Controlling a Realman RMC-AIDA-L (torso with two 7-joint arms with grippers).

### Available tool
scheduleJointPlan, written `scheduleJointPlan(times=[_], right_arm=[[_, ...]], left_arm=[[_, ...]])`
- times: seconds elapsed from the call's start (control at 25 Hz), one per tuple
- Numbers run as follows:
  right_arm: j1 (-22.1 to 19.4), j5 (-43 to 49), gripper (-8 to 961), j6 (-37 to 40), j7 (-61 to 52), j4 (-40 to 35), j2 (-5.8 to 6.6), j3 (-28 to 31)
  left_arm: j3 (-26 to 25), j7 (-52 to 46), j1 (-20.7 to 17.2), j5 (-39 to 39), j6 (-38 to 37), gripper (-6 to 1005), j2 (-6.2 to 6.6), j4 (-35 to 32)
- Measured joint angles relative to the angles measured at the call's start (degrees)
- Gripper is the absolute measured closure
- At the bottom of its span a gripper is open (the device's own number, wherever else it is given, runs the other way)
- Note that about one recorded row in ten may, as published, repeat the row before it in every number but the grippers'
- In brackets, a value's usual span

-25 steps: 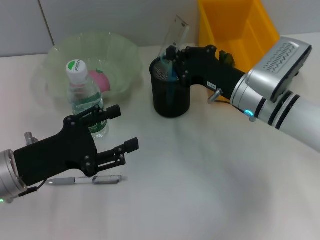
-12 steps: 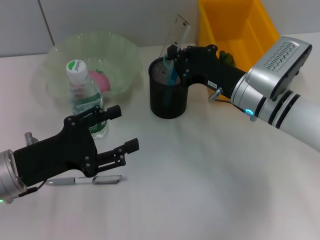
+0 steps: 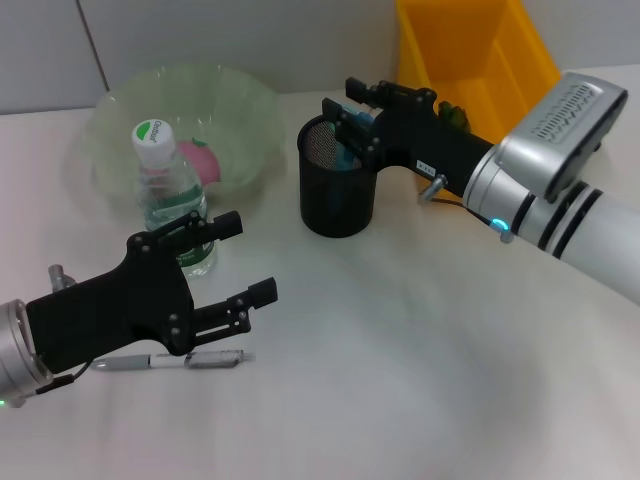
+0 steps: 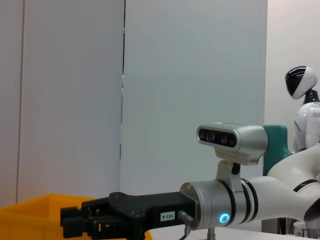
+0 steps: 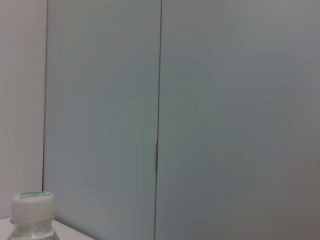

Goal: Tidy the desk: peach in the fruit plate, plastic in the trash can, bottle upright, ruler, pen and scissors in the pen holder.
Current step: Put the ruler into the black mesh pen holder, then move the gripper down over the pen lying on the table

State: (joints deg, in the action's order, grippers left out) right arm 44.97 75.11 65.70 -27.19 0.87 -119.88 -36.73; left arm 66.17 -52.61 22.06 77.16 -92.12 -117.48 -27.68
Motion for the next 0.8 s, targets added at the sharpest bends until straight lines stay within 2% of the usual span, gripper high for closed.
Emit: scheduleJointPlan(times=[0.16,0.32,0.4,0.52,0.56,0.6,0.68,0.76,0.8], right_arm=[[-2.4,-1.1,705,6.4,0.0,-0.3,0.07,1.3],[-8.3,-1.3,550,17.5,-3.1,-2.8,0.53,4.4],[-11.9,-1.3,469,22.3,-7.6,-6.6,0.55,4.6],[-16.4,-1.3,246,27.6,-14.2,-12.0,0.62,4.5],[-19.1,-0.8,223,30.5,-17.3,-15.5,0.71,3.9],[-19.1,-0.8,200,30.5,-17.3,-15.5,0.71,3.9],[-22.1,1.2,153,33.2,-20.1,-19.7,0.82,2.4],[-26.4,7.0,130,36.0,-23.6,-26.6,1.05,0.6],[-26.4,7.0,130,36.0,-23.6,-26.6,1.05,0.6]], left_arm=[[0.1,0.0,-0.1,0.0,-0.2,191,-0.04,0.0],[-0.3,0.1,-0.9,0.0,-1.9,192,0.28,-0.5],[-0.4,0.3,-0.9,0.0,-2.1,193,0.47,-0.5],[-0.5,0.5,-1.0,0.0,-2.3,193,0.61,-0.7],[-0.4,0.5,-1.0,0.0,-2.3,193,0.59,-0.9],[-0.2,0.3,-1.0,0.0,-2.4,194,0.52,-1.3],[0.1,-0.6,-1.1,0.4,-2.4,194,0.36,-2.4],[0.0,-4.1,-1.7,2.8,-1.7,194,0.09,-5.6],[-0.1,-6.0,-2.1,4.5,-1.3,195,-0.07,-7.4]])
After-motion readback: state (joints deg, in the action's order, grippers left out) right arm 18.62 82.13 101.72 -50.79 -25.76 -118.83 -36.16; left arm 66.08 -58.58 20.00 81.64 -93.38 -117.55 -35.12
